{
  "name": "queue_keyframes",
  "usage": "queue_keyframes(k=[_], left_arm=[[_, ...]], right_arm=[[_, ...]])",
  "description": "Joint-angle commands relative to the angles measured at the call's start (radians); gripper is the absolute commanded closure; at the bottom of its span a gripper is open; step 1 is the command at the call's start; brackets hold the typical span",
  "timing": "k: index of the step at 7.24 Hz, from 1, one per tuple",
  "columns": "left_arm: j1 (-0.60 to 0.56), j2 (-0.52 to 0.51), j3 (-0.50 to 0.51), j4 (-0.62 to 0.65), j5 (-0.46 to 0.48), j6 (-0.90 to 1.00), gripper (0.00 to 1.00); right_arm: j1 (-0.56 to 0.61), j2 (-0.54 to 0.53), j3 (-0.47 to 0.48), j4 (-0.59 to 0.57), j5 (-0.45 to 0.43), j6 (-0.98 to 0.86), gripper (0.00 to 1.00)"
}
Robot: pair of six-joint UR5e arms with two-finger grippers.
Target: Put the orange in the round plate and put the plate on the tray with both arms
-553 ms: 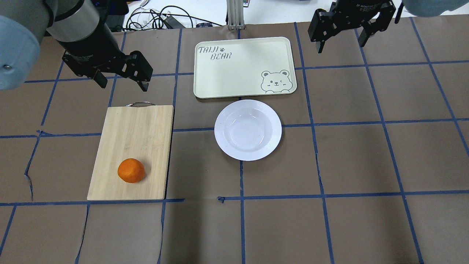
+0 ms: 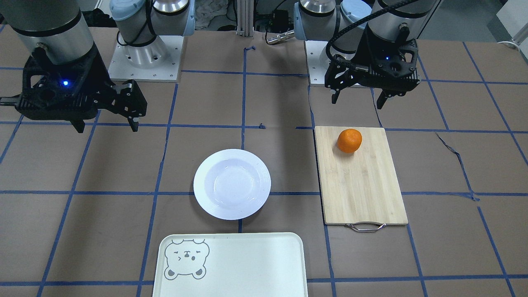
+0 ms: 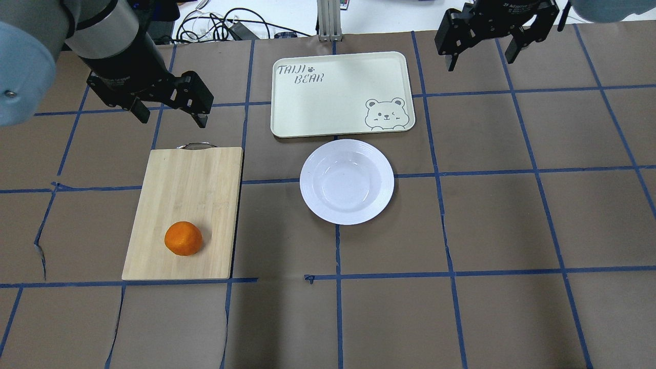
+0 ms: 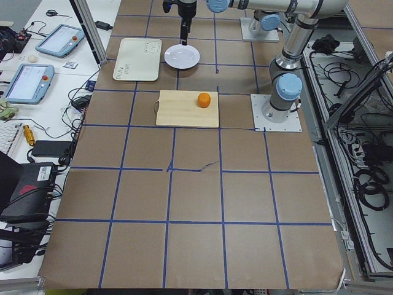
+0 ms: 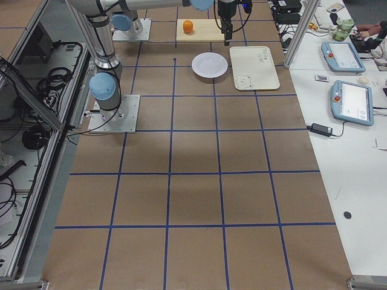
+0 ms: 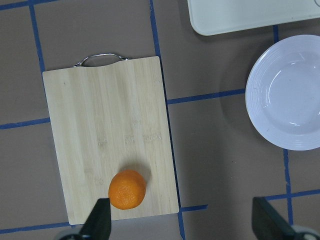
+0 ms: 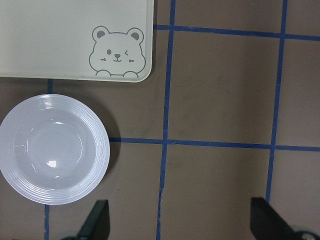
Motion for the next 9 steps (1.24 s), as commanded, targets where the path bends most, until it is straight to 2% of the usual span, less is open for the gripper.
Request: queue_keyframes(k=[1,6,9], left_arm=[[-0.001,0.001,0.0,-0.001,-0.001,0.001,0.0],[-0.001,0.002,-0.005,-0.004,0.005,0.002,0.0],[0.002,0.017,-0.044,-0.028,0.009,0.008,0.0]], right_arm=[[-0.006,0.0,0.0,0.001,0.002,-0.001,0.0],[-0.006,0.0,0.0,0.001,0.005,-0.003,0.0],[-0.006,0.0,0.0,0.001,0.007,-0.003,0.0]])
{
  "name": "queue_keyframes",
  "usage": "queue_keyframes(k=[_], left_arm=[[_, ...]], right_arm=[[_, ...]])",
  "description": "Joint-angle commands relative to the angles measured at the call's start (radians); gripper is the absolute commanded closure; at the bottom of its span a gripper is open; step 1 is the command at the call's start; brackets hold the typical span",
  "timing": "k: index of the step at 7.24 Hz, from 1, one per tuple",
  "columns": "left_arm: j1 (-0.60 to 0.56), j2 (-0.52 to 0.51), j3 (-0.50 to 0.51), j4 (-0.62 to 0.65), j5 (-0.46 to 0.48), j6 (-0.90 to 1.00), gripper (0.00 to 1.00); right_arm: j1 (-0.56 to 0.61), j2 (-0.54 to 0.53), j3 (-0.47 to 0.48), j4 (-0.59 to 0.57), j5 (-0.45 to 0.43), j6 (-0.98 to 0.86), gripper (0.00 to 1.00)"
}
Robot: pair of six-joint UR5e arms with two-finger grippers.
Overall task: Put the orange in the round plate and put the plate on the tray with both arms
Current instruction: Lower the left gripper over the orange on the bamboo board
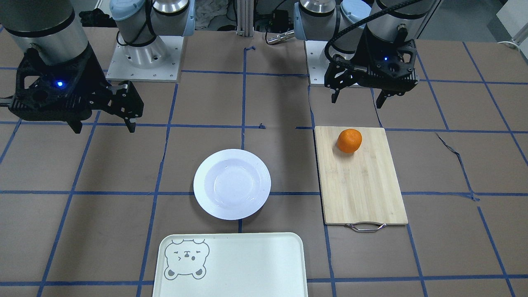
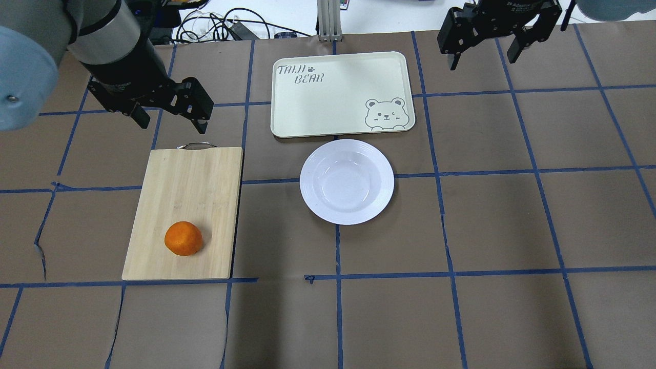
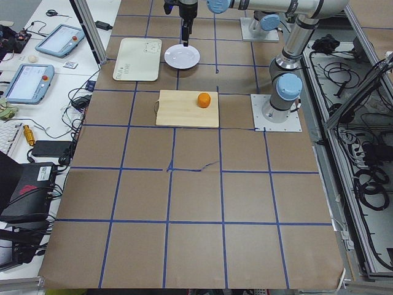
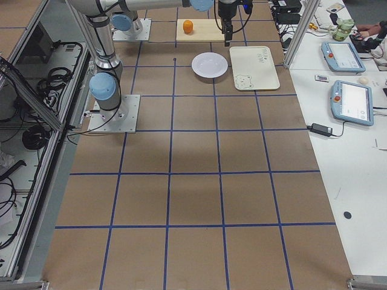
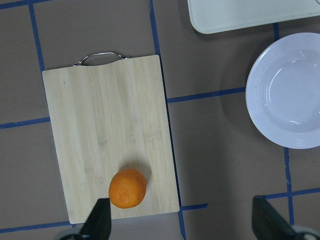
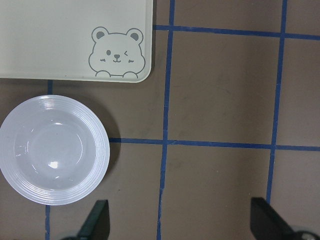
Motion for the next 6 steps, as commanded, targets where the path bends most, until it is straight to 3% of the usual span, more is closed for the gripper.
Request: queue_keyframes(k=[1,2,4,6], left_arm=[[0.005,0.023,-0.047,-0.022,0.002,0.004,0.0],[0.01,0.034,-0.076,-0.02,0.002,0.005,0.0],[0.127,0.019,-0.154,-0.005,0.011,0.04,0.0],[0.157,0.002,-0.359,0.219,0.012,0.048,0.0]], right_arm=[[0.002,0.0,0.0,0.002,0.0,0.0,0.0],[0.002,0.0,0.0,0.002,0.0,0.002,0.0],[0.0,0.0,0.0,0.0,0.0,0.0,0.0],[0.0,0.0,0.0,0.0,0.0,0.002,0.0]])
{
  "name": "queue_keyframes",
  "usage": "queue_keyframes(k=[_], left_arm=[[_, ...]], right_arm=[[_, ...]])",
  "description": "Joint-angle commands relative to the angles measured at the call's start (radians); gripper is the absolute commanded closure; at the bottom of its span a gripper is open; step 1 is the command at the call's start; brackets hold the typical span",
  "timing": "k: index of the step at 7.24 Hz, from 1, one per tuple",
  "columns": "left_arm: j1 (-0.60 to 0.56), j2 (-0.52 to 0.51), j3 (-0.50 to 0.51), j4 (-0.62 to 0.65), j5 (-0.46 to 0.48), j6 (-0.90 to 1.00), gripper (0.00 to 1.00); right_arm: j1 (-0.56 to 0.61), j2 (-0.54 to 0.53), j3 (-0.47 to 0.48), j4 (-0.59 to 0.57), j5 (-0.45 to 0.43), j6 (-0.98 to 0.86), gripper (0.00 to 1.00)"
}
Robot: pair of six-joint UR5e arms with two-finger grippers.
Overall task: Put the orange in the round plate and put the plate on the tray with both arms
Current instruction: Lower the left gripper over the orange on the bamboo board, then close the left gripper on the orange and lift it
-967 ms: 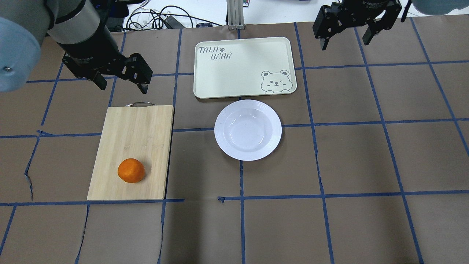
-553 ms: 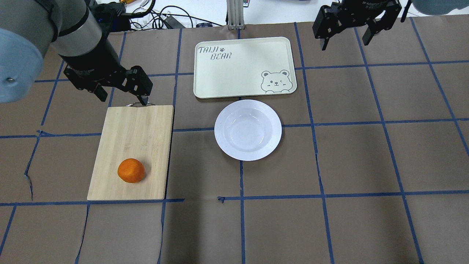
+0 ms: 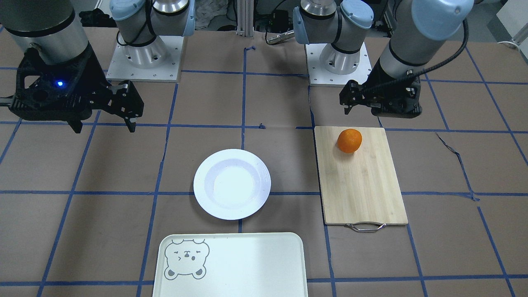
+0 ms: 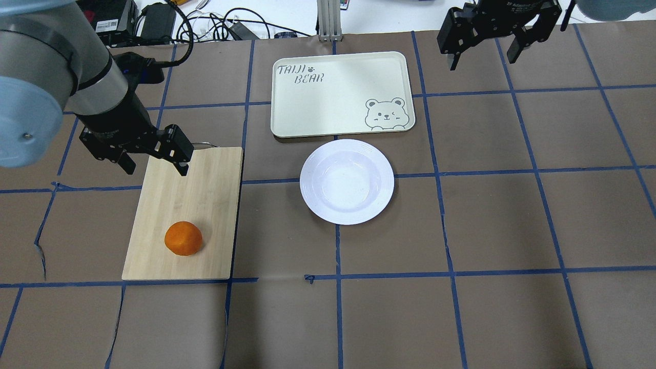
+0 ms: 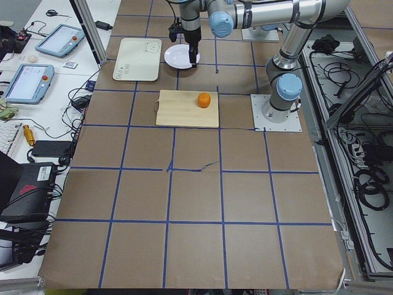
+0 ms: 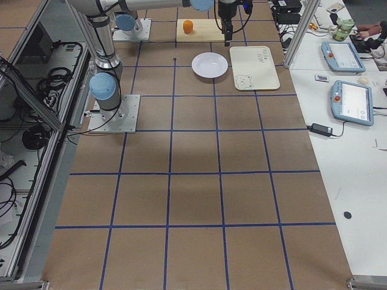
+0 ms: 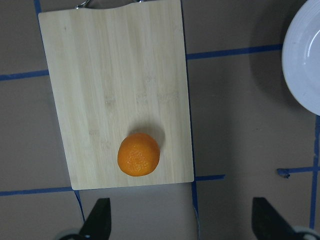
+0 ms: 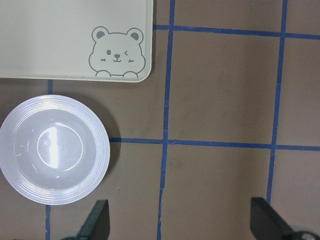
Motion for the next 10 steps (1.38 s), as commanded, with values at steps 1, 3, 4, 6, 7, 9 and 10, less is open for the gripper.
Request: queue_keyframes(k=[1,3,4,6,7,9,10], left_arm=[[0.036,-0.033,-0.262,0.323,0.008,0.011,0.0],[0.047,-0.092,-0.37,0.469,0.01,0.026,0.0],[0.047,-0.124,-0.374,0.47,0.054,0.087,0.0],[0.047,-0.165,-0.377,0.469,0.068,0.089,0.0],[0.047,-0.181,-0.366,0.464,0.062,0.098,0.1],[0.047,-0.19,-0.34,0.461,0.062,0.099,0.88],[0.046,-0.189,-0.319,0.451,0.062,0.086,0.94]], right_arm=[[0.0,0.0,0.0,0.0,0.0,0.0,0.0],[0.0,0.0,0.0,0.0,0.0,0.001,0.0],[0.0,-0.002,0.0,0.0,0.0,0.0,0.0],[0.0,0.0,0.0,0.001,0.0,0.002,0.0],[-0.002,0.0,0.0,0.0,0.0,0.001,0.0],[0.0,0.0,0.0,0.0,0.0,0.001,0.0],[0.0,0.0,0.0,0.0,0.0,0.002,0.0]])
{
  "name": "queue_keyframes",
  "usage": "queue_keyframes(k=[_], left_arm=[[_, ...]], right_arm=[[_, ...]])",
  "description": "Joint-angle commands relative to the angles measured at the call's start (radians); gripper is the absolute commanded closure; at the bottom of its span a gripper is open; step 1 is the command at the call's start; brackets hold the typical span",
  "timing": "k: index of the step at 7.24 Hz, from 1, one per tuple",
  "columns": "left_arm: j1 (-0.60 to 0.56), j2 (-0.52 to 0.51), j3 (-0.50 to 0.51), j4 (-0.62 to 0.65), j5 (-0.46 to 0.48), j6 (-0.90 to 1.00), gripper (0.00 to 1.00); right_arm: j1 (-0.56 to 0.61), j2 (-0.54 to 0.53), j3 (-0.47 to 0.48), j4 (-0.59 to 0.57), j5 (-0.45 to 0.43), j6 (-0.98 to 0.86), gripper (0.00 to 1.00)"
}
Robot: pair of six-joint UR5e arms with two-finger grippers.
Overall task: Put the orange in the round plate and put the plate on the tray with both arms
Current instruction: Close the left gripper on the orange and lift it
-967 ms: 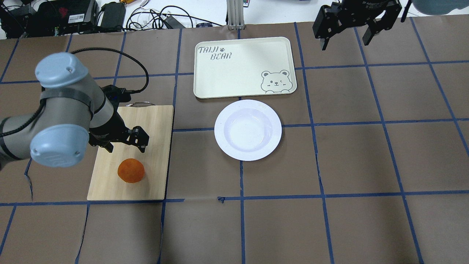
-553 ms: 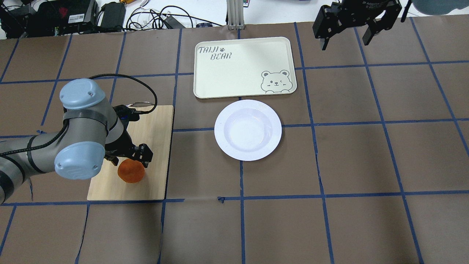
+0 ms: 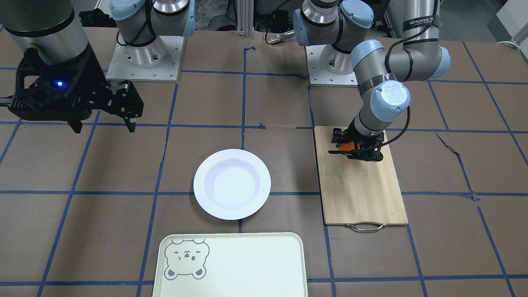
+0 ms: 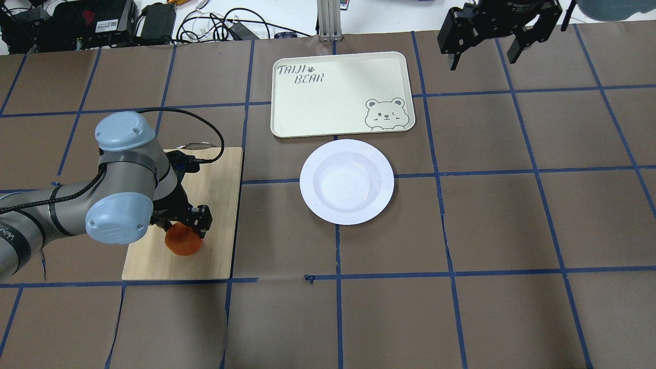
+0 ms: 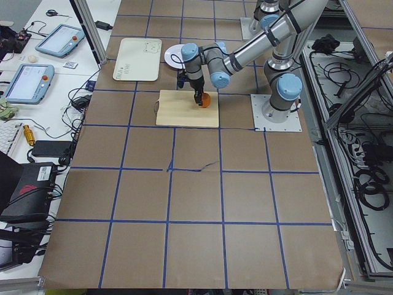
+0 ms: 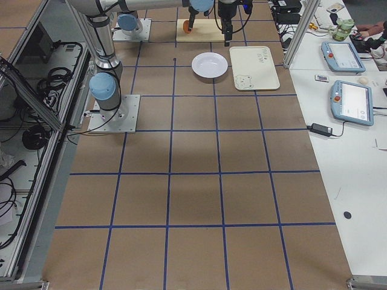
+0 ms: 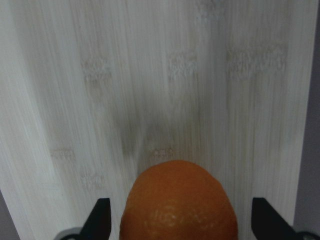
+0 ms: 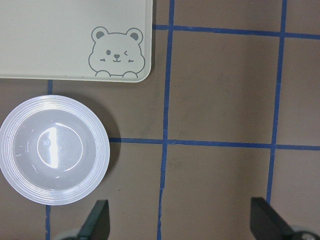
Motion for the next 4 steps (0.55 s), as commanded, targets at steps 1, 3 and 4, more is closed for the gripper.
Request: queue_keyframes(k=[1,3,4], left_arm=[[-0.015,-0.003,0.097,-0.078,-0.02,-0.032,0.94],[-0.044,-0.045,0.343,-0.315,-0.18,-0.255,0.94],[-0.1,-0.091,0.408,-0.307,-0.189,-0.312,0.94]], right_arm=[[-0.001,0.0,0.0,-0.002,0.0,0.001,0.0],[-0.003,0.0,0.0,0.001,0.0,-0.001,0.0],[-0.003,0.0,0.0,0.0,0.0,-0.001,0.0]])
